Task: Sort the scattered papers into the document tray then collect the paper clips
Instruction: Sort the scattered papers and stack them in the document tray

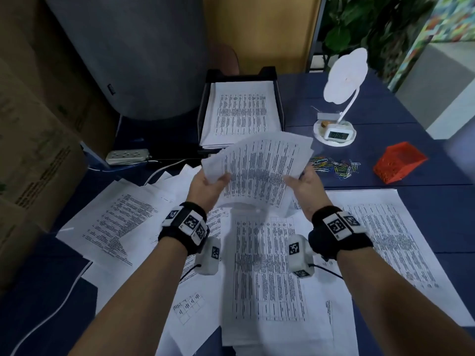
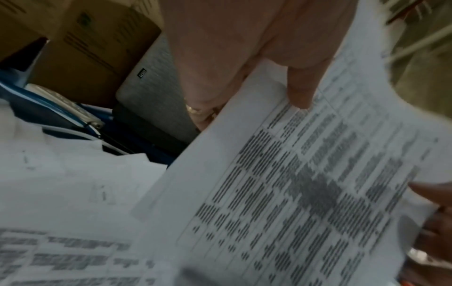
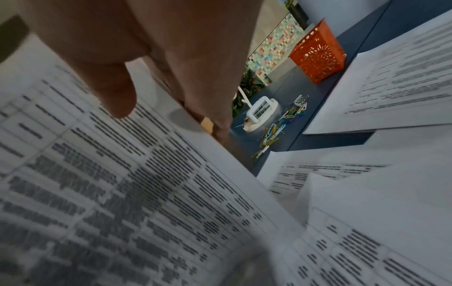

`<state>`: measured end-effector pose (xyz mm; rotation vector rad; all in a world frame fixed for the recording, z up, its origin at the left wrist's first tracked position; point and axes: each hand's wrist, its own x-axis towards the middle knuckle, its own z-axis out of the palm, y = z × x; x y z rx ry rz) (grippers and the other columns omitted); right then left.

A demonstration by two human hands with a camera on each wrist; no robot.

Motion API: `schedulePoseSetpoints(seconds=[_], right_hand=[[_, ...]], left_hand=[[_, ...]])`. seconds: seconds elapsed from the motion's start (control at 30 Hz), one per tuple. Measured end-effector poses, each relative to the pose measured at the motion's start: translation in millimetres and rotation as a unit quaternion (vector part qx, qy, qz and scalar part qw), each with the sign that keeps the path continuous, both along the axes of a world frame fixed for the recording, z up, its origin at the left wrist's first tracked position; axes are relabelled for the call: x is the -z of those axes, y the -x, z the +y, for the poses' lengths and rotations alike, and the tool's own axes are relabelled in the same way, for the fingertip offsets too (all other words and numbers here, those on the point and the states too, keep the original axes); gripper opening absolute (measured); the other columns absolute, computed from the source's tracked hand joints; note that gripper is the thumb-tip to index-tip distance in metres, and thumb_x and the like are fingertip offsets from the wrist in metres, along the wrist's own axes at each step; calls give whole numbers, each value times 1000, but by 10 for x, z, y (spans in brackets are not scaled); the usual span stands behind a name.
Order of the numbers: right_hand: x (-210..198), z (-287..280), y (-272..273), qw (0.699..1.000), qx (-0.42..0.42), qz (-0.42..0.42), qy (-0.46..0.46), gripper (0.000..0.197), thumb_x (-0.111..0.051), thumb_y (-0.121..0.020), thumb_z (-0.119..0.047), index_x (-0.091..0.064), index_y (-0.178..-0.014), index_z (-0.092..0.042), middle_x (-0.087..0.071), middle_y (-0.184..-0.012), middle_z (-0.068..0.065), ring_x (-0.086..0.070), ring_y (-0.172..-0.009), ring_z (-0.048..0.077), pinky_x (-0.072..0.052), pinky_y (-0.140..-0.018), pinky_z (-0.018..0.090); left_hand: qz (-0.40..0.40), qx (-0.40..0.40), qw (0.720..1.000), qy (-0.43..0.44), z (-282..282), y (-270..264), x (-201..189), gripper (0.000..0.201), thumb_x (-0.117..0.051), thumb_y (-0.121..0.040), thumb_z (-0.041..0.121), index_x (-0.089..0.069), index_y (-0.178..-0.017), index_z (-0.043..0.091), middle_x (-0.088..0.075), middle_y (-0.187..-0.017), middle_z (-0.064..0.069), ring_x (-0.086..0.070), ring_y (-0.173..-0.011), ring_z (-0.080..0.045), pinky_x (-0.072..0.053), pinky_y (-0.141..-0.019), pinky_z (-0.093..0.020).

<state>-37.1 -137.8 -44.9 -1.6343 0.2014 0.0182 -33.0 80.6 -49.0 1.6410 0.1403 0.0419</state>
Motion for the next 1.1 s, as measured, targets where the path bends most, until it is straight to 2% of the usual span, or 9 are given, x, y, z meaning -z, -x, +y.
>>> schedulePoseSetpoints(seconds=[0.2, 0.37, 0.47, 0.57, 0.7, 0.83, 0.9, 1.0, 1.1], right_hand=[[-7, 82, -19, 998, 56, -30, -7, 41, -46, -97, -3, -40, -137, -9, -60, -126, 5, -56, -114, 17, -44, -101, 34], [113, 45, -96, 999, 23, 12, 45, 37, -46, -96, -5, -44, -132, -14, -59, -123, 0, -55, -115, 19, -40, -107, 45], [147, 22, -117, 998, 43, -5, 34, 29, -49, -96, -7, -49, -124, -13, -63, -116, -1, -59, -111, 19, -43, -104, 44], [152, -6, -99, 999, 21, -1, 47, 21, -53, -94, -10, -53, -113, -18, -65, -111, -1, -61, -107, 17, -46, -100, 40], [247, -26, -13, 996, -16, 46, 81, 25, -54, -96, -15, -56, -120, -12, -64, -117, 0, -59, -108, 16, -44, -100, 36], [336, 1, -7, 996, -4, 61, 59, 27, -52, -96, -10, -57, -123, -10, -65, -119, 0, -60, -107, 13, -47, -94, 28], [305, 22, -79, 998, 15, 55, 38, 25, -53, -95, -8, -58, -120, -10, -66, -116, 0, -62, -102, 12, -49, -89, 25], [342, 0, -192, 996, 5, 76, 52, 27, -53, -95, -11, -56, -122, -11, -65, -119, 2, -60, -108, 17, -47, -98, 36], [558, -71, -155, 981, -57, 158, 100, 41, -57, -93, -21, -49, -133, -17, -58, -131, 0, -54, -119, 22, -41, -106, 46]], left_hand=[[-37, -46, 998, 32, -109, -73, -79, 24, -62, -90, 11, -60, -114, 10, -67, -100, 0, -64, -93, -10, -53, -79, -24], [15, -34, 999, 31, -94, -94, 42, 32, -68, -85, 8, -61, -117, 6, -67, -98, 2, -63, -85, -5, -53, -74, -17], [5, -33, 999, 34, -62, -128, -20, 26, -64, -89, 11, -59, -114, 10, -66, -96, 4, -61, -86, -7, -48, -70, -14], [-2, -48, 996, 69, 32, -210, -111, 20, -66, -87, 10, -61, -106, 15, -67, -96, 4, -62, -91, -11, -49, -76, -20], [28, -56, 996, 70, 161, -299, -58, 16, -71, -83, 15, -65, -96, 23, -69, -91, 5, -64, -90, -16, -50, -84, -36], [47, -70, 996, 27, 189, -365, -37, 17, -73, -82, 22, -65, -98, 22, -70, -96, 1, -66, -91, -19, -53, -82, -37], [63, -63, 996, -4, 202, -420, -27, 26, -74, -81, 28, -64, -103, 19, -70, -100, -2, -67, -93, -24, -55, -83, -41], [145, 7, 981, -130, 185, -376, 27, 59, -70, -75, 50, -54, -120, 17, -64, -119, -7, -63, -104, -26, -52, -91, -45], [248, 59, 948, -190, 184, -168, 313, 83, -64, -79, 50, -27, -145, 14, -36, -147, -13, -44, -128, -32, -41, -103, -45]])
